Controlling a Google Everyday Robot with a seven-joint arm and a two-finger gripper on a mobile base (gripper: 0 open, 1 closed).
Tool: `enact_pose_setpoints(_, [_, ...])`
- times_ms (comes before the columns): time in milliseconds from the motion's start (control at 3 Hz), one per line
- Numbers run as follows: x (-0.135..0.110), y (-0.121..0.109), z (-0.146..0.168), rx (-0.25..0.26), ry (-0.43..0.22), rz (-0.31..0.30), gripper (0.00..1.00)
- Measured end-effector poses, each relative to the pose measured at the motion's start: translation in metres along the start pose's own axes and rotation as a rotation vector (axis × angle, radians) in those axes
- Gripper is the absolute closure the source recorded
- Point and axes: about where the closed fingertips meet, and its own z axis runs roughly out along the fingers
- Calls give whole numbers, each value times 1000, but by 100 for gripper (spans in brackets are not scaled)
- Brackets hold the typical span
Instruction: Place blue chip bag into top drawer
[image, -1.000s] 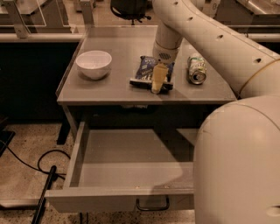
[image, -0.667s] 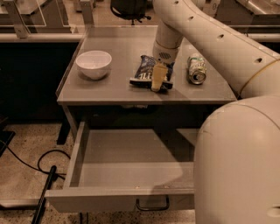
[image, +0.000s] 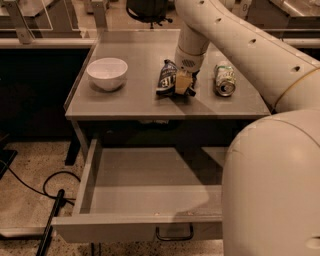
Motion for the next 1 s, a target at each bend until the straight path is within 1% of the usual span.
enact_pose_setpoints(333, [0,0,0,0,0,0,100])
enact_pose_setpoints(1000, [-1,-1,-6,0,0,0,100])
